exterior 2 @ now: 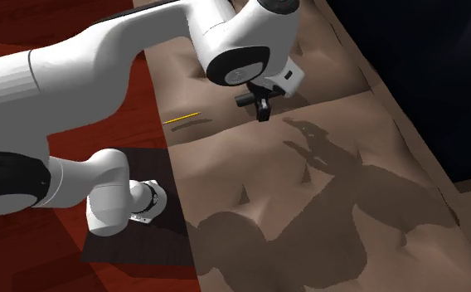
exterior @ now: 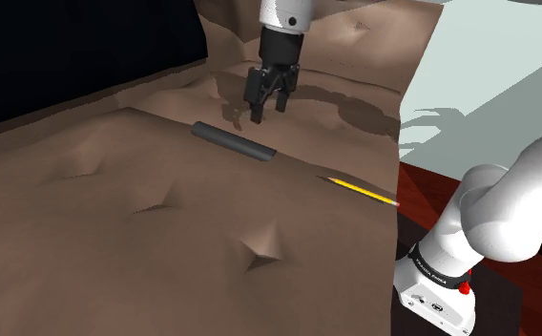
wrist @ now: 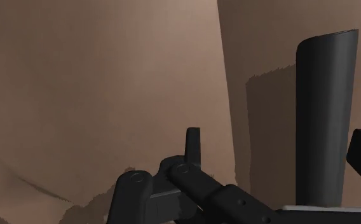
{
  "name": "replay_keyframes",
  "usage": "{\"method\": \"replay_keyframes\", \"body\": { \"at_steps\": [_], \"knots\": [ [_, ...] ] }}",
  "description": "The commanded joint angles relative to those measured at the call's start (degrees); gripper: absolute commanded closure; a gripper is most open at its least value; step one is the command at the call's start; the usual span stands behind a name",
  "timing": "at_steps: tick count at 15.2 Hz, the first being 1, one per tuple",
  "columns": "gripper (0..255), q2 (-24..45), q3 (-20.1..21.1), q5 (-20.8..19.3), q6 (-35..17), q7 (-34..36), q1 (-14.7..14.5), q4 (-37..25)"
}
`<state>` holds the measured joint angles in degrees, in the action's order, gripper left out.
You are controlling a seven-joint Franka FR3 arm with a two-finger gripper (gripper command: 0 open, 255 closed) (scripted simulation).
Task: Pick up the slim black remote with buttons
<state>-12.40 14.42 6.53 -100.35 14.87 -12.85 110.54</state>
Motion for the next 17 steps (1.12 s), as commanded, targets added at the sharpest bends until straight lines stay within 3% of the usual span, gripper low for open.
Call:
{"method": "replay_keyframes", "body": {
  "at_steps": [1, 4, 13, 14, 17],
  "knots": [
    [0, 3.14, 1.51, -0.33, 0.01, 0.61, -1.02, -3.03],
    [0, 7.85, 3.61, -1.23, 0.35, 1.61, -2.58, -7.81],
    [0, 7.74, 3.69, -1.07, -5.49, 1.22, -2.67, -1.87],
    [255, 7.65, 3.69, -1.04, -5.42, 1.21, -2.67, -1.84],
    [255, 7.63, 3.70, -1.04, -5.49, 1.22, -2.68, -1.76]
  ]
}}
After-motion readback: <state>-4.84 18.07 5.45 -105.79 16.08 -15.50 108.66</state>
